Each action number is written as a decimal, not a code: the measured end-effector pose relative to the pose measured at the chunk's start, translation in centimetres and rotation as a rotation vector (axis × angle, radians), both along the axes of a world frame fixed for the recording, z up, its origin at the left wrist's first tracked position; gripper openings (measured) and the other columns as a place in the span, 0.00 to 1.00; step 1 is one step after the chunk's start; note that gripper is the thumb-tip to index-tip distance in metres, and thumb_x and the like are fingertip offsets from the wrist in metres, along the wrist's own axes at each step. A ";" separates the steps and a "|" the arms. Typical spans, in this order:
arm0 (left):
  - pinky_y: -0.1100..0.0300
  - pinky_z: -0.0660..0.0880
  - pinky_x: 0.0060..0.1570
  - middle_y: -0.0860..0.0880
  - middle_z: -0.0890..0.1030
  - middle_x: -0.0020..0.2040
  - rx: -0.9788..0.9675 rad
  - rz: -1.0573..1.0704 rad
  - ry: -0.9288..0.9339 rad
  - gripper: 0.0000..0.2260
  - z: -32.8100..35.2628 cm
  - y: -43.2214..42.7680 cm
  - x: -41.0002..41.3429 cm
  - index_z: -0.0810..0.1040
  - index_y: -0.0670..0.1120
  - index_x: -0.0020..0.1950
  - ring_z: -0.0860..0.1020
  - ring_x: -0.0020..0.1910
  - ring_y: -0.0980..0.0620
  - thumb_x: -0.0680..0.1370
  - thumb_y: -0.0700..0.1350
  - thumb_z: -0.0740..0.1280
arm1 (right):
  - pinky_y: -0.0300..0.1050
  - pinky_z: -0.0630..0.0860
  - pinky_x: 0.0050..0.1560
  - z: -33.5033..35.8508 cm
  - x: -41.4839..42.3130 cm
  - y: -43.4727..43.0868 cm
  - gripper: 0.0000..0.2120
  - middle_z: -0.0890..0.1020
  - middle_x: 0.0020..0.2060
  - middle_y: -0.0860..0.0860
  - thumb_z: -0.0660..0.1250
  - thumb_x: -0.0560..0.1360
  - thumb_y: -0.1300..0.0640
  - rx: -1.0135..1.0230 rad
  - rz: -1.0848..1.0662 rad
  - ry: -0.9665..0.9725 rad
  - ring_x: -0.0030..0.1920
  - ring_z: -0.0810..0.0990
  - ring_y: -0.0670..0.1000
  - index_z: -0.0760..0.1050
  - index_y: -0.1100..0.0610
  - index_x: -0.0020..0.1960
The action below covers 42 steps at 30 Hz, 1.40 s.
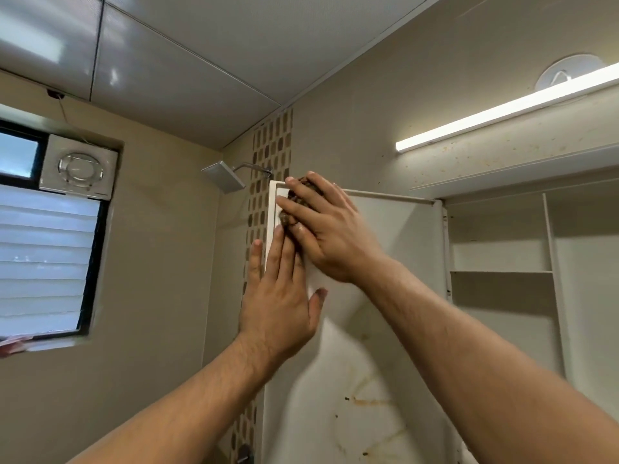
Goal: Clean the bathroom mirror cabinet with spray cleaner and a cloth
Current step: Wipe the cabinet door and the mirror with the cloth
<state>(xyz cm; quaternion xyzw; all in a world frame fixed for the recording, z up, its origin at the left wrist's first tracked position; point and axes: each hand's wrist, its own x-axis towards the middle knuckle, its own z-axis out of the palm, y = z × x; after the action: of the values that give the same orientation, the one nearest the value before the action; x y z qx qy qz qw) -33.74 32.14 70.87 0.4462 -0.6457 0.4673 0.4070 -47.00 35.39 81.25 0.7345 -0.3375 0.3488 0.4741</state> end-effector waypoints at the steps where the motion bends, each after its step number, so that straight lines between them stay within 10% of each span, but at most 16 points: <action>1: 0.38 0.42 0.80 0.37 0.46 0.84 0.004 -0.006 -0.016 0.38 -0.3 0.0 0.1 0.49 0.36 0.82 0.41 0.83 0.41 0.83 0.63 0.47 | 0.57 0.53 0.81 0.6 -1.4 -0.1 0.23 0.64 0.81 0.46 0.53 0.84 0.46 0.014 0.018 -0.023 0.82 0.54 0.52 0.68 0.46 0.78; 9: 0.36 0.48 0.79 0.40 0.49 0.84 -0.069 -0.121 -0.101 0.35 -3.7 -0.2 0.5 0.55 0.38 0.82 0.48 0.84 0.42 0.84 0.62 0.50 | 0.58 0.58 0.80 -4.6 -4.0 -2.4 0.20 0.65 0.80 0.48 0.56 0.85 0.53 -0.115 0.182 -1.059 0.81 0.57 0.54 0.72 0.50 0.76; 15: 0.36 0.48 0.79 0.40 0.46 0.84 -0.038 -0.134 -0.111 0.36 -3.5 0.4 0.5 0.53 0.39 0.83 0.46 0.84 0.43 0.83 0.62 0.49 | 0.62 0.45 0.81 -16.0 -6.4 -2.5 0.33 0.51 0.84 0.48 0.56 0.80 0.54 -0.046 -0.061 -0.391 0.84 0.47 0.54 0.53 0.44 0.84; 23: 0.33 0.36 0.77 0.40 0.38 0.84 -0.025 -0.040 -0.240 0.37 -4.0 -0.7 0.5 0.45 0.39 0.83 0.37 0.83 0.43 0.84 0.64 0.45 | 0.61 0.43 0.81 -5.9 -9.0 -3.3 0.32 0.47 0.84 0.53 0.49 0.84 0.43 -0.064 -0.118 -0.975 0.83 0.43 0.52 0.49 0.55 0.84; 29: 0.35 0.33 0.77 0.40 0.39 0.84 -0.037 -0.036 -0.245 0.37 -4.3 -0.4 0.6 0.47 0.40 0.84 0.38 0.83 0.43 0.83 0.64 0.47 | 0.62 0.46 0.81 -16.6 -9.5 -2.7 0.30 0.51 0.84 0.55 0.53 0.85 0.48 -0.048 -0.163 0.084 0.83 0.50 0.57 0.49 0.53 0.85; 33: 0.34 0.42 0.79 0.41 0.45 0.85 -0.047 -0.109 -0.199 0.36 -4.4 0.1 0.4 0.51 0.40 0.83 0.44 0.84 0.44 0.84 0.63 0.51 | 0.61 0.43 0.81 -8.0 -13.0 -2.0 0.30 0.51 0.84 0.55 0.59 0.82 0.56 -0.123 -0.281 -0.568 0.83 0.47 0.55 0.56 0.52 0.83; 35: 0.34 0.44 0.79 0.41 0.46 0.85 -0.062 -0.104 -0.184 0.35 -4.6 0.1 0.4 0.53 0.40 0.83 0.46 0.84 0.44 0.84 0.61 0.52 | 0.61 0.60 0.78 -6.7 -11.6 -1.7 0.23 0.62 0.80 0.55 0.58 0.84 0.57 -0.127 -0.134 -0.866 0.79 0.60 0.54 0.68 0.54 0.78; 37: 0.34 0.45 0.79 0.41 0.48 0.85 -0.068 -0.117 -0.166 0.34 -4.9 0.1 0.4 0.54 0.40 0.83 0.47 0.84 0.44 0.83 0.59 0.54 | 0.57 0.76 0.62 -8.9 -9.1 -1.3 0.14 0.75 0.65 0.48 0.60 0.85 0.59 -0.115 0.162 -0.705 0.65 0.73 0.42 0.77 0.57 0.68; 42: 0.34 0.47 0.79 0.42 0.49 0.85 -0.075 -0.133 -0.171 0.33 -5.7 -0.2 0.6 0.53 0.40 0.83 0.49 0.84 0.44 0.84 0.58 0.53 | 0.54 0.78 0.47 -14.0 -8.7 1.2 0.06 0.82 0.47 0.56 0.68 0.79 0.60 -0.002 0.282 0.064 0.48 0.80 0.59 0.82 0.62 0.49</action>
<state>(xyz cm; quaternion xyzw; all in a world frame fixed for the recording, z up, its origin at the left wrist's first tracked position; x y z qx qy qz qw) -33.19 31.91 65.21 0.3452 -0.6885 0.4993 0.3968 -55.71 36.61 67.23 0.7850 -0.2153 0.3887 0.4316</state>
